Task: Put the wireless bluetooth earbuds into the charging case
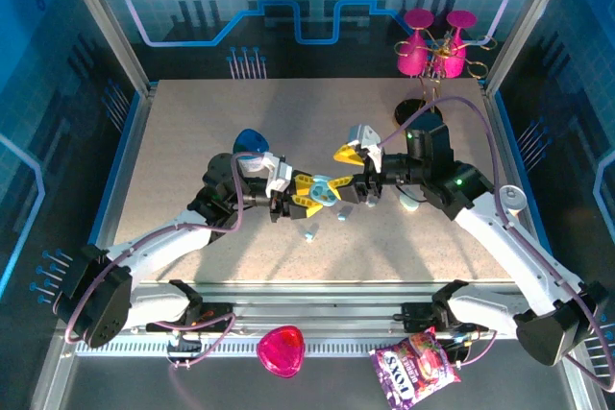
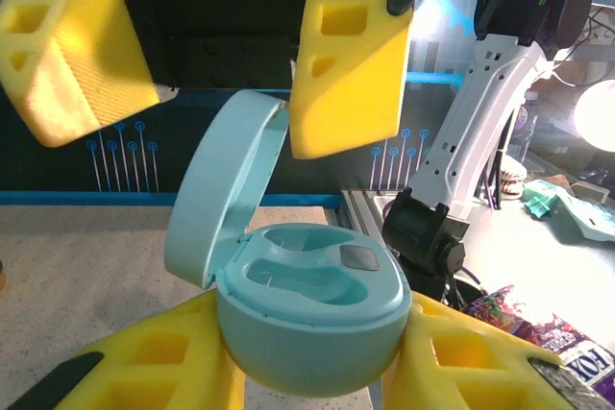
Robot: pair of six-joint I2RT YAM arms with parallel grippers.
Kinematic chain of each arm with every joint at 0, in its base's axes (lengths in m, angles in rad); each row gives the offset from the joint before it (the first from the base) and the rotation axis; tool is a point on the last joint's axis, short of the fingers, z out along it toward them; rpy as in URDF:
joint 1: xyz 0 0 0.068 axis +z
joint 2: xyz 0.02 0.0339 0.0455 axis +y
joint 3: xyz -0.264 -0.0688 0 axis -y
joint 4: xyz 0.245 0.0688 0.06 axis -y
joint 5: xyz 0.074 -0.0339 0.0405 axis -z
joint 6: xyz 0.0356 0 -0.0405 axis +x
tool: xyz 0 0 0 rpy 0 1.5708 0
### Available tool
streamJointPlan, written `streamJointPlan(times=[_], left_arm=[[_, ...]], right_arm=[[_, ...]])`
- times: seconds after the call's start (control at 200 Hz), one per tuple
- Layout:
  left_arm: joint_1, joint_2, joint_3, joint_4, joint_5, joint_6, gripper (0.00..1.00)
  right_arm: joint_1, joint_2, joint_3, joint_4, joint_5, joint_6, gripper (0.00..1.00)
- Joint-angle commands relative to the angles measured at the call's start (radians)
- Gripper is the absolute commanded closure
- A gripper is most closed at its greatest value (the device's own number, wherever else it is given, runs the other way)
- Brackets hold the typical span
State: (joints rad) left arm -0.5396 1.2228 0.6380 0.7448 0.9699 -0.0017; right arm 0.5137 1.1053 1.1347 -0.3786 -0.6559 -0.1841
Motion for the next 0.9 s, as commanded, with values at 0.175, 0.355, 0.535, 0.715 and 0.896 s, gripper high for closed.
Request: streamJointPlan(times=[0.175,0.355,0.535,0.715,0.896], left_arm=[[-0.006,0.005,-0.016,0.036,-0.015,0.069,0.73],[0.016,0.036,-0.044,0.155,-0.088,0.029,0.73],[0.082,0.087,-0.100,0.414,-0.115,-0.111,0.74],[0.118,0.091,-0.127,0.500,-0.129,-0.160,0.75],[0.123,0.063,-0.136,0.463,-0.142,-0.130,0.74]], right_arm=[[-0.011,-0.097,-0.048,0.080,-0.027,0.029,0.15],[-0.028,-0.153,-0.124,0.214,-0.021,0.113,0.08],[-0.117,-0.178,-0.272,0.433,0.118,0.364,0.08],[-0.164,-0.114,-0.289,0.267,0.273,0.425,0.07],[-0.156,0.012,-0.299,0.142,0.390,0.532,0.08]])
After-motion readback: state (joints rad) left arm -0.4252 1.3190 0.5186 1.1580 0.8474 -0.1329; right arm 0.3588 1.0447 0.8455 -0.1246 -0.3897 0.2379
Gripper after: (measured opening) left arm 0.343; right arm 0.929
